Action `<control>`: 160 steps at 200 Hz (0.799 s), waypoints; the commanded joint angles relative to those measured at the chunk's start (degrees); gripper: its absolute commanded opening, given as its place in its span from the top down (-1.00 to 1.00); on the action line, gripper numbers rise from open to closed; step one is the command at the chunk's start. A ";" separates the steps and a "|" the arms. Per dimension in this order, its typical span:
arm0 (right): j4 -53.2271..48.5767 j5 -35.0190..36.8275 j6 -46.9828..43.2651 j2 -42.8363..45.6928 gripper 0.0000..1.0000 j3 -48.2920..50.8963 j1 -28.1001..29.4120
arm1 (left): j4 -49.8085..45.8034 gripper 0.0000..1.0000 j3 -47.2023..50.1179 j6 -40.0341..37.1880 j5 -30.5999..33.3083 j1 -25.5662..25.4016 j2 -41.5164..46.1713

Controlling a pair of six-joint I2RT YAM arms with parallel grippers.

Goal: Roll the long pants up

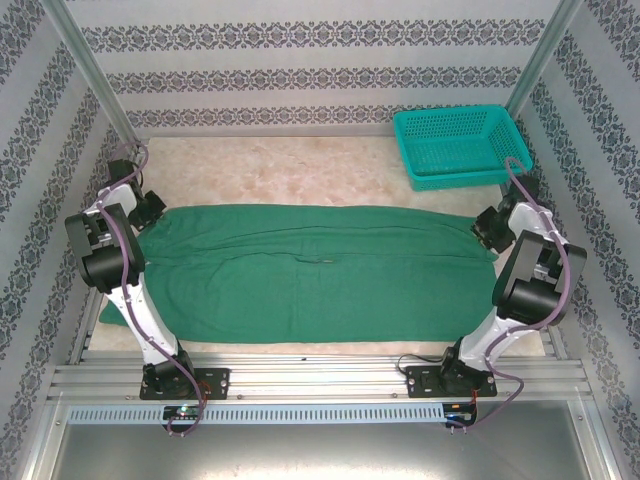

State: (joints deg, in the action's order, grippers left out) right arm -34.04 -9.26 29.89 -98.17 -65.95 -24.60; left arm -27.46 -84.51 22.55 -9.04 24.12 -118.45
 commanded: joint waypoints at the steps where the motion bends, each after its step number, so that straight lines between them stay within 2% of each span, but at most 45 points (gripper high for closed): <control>1: -3.54 3.79 -2.33 -0.27 -0.95 -2.47 -0.03 | -1.80 1.00 -1.11 -0.69 -0.98 0.14 0.33; 27: -2.12 4.51 -1.68 -6.22 -0.82 -8.32 -0.33 | -1.33 1.00 -1.35 -0.83 -1.57 0.13 -0.15; 46: -2.68 3.74 -1.29 -12.45 -0.63 -14.31 -0.17 | -1.10 1.00 -1.50 -0.80 -2.26 0.05 -0.85; 64: -1.27 3.94 -0.97 -15.67 -0.59 -17.67 0.45 | -0.94 1.00 -1.38 -0.92 -2.51 -0.12 -1.17; 88: -4.78 4.37 -1.85 -21.63 -0.61 -24.41 1.48 | -0.75 1.00 -1.35 -1.09 -2.66 -0.54 -1.34; 124: -5.57 3.76 -1.92 -26.60 -0.59 -28.80 2.61 | -0.75 1.00 -1.04 -1.27 -2.64 -1.00 -1.25; 131: -6.29 3.17 -2.33 -27.62 -0.45 -29.87 2.95 | -0.75 1.00 -1.13 -1.36 -2.67 -1.19 -1.32; 135: -6.59 2.76 -2.61 -28.07 -0.28 -30.38 3.15 | -0.75 1.00 -1.10 -1.41 -2.62 -1.22 -1.34; 136: -6.75 2.62 -2.70 -28.36 -0.14 -30.59 3.24 | -0.79 1.00 -1.14 -1.43 -2.59 -1.25 -1.34; 137: -6.75 2.62 -2.70 -28.36 -0.14 -30.59 3.24 | -0.82 1.00 -1.12 -1.44 -2.58 -1.26 -1.34; 142: -7.13 2.51 -2.86 -28.70 0.41 -31.00 3.26 | -0.84 1.00 -1.14 -1.46 -2.58 -1.27 -1.40; 144: -7.17 2.47 -2.90 -28.78 0.85 -30.95 3.31 | -0.84 1.00 -1.17 -1.45 -2.46 -1.27 -1.40; 145: -7.17 2.44 -2.90 -28.76 0.99 -30.93 3.32 | -0.84 1.00 -1.13 -1.50 -2.42 -1.27 -1.41; 160: -6.55 3.26 -2.22 -27.54 1.00 -29.39 3.25 | -0.92 1.00 -1.14 -1.35 -2.32 -1.35 -1.52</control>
State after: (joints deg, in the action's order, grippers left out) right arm -38.74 -5.89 27.86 -125.47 -95.11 -21.93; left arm -27.46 -84.62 22.50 -10.52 23.68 -118.67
